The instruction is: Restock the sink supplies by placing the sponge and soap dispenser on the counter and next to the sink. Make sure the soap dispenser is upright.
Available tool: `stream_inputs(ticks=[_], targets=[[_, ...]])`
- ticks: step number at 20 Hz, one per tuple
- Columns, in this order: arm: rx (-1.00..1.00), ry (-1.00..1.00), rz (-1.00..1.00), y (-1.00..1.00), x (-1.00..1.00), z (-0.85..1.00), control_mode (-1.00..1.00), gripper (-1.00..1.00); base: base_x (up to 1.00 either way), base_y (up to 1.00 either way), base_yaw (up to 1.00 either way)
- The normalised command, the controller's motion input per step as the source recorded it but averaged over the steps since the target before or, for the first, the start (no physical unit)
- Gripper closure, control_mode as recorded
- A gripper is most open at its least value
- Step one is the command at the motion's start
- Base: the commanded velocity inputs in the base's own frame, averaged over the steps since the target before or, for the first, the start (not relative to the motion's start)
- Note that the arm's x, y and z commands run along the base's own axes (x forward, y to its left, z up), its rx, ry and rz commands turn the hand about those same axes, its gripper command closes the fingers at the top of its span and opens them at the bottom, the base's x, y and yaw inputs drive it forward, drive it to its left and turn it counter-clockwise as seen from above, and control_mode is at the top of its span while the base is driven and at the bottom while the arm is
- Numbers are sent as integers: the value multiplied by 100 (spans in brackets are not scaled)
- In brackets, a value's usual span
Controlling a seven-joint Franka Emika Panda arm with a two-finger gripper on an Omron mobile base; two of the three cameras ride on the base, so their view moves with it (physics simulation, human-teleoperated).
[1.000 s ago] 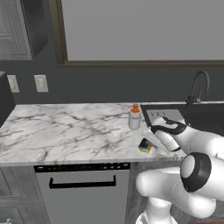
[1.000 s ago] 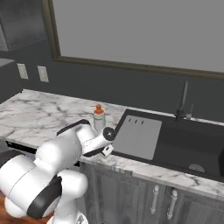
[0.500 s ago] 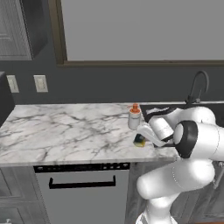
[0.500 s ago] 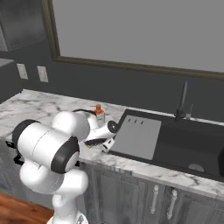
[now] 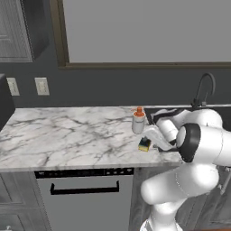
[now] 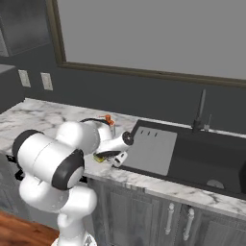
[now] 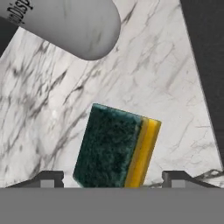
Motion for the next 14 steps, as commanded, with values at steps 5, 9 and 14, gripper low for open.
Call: stream_inputs(ticks=[5,9,14], targets=[[0,-1,-3,-2,-51,81,-100,-100,0,0,0],[0,1,-8,0,-39,100,-100,-100,0,0,0],[0,0,-7,0,-40,85,-100,-100,0,0,0]])
